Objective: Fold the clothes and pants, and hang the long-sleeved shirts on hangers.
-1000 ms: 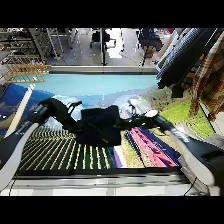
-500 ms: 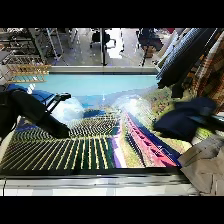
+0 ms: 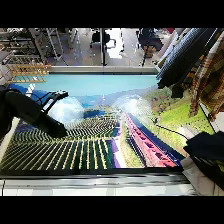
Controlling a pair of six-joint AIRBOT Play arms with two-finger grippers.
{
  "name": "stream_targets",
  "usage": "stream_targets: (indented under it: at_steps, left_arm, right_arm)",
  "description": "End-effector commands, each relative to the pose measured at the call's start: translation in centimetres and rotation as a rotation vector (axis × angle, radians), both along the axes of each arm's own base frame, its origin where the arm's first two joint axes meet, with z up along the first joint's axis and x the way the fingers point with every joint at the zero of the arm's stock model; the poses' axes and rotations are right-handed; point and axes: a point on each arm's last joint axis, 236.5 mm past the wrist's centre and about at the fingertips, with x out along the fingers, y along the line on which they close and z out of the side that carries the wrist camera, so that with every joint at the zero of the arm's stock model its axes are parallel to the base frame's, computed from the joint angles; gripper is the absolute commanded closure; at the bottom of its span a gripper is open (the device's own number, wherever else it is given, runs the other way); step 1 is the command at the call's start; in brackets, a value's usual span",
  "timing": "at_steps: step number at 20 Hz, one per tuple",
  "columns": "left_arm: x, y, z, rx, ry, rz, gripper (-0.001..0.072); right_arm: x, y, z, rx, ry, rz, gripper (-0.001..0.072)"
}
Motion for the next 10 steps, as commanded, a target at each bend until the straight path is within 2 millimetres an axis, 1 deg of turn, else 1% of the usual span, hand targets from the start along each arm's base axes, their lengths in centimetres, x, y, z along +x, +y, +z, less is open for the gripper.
stream_targets:
  at_steps: [1,2,3,4,6,7,8,9,10]
  left_arm:
    - [1.2,-0.2,-0.2,-0.007,-0.033,0.01,0.0693]
    - [1.3,-0.2,-0.4,-0.005,-0.028,0.01,0.0692]
    - [1.3,-0.2,-0.6,-0.004,-0.024,0.01,0.0692]
    - [1.3,-0.2,-0.7,-0.003,-0.021,0.01,0.0692]
    - [1.4,-0.1,-0.7,0.001,-0.022,0.01,0.0692]
    - [1.4,0.0,-0.7,0.004,-0.023,0.011,0.0692]
    - [1.5,0.4,-0.9,0.024,-0.027,0.014,0.0692]
    - [1.8,1.5,-1.2,0.069,-0.037,0.022,0.0692]
    - [2.4,3.2,-1.6,0.146,-0.059,0.038,0.0692]
  right_arm:
    - [-6.0,-3.1,-2.8,-0.023,0.209,-0.093,0.0485]
    - [-6.2,-3.3,-3.3,-0.012,0.22,-0.079,0.0128]
    - [-6.3,-3.4,-3.5,-0.015,0.23,-0.03,0.0018]
    - [-6.3,-3.5,-3.4,-0.028,0.24,0.017,0.0009]
    - [-5.8,-4.4,-2.0,-0.083,0.244,0.076,0.0011]
    - [-4.4,-5.2,-0.7,-0.127,0.214,0.092,0.0012]
    - [-1.7,-6.3,0.9,-0.196,0.135,0.113,0.0013]
    - [2.2,-7.1,2.8,-0.265,0.008,0.132,0.0014]
    - [7.0,-6.8,4.7,-0.301,-0.157,0.159,0.0015]
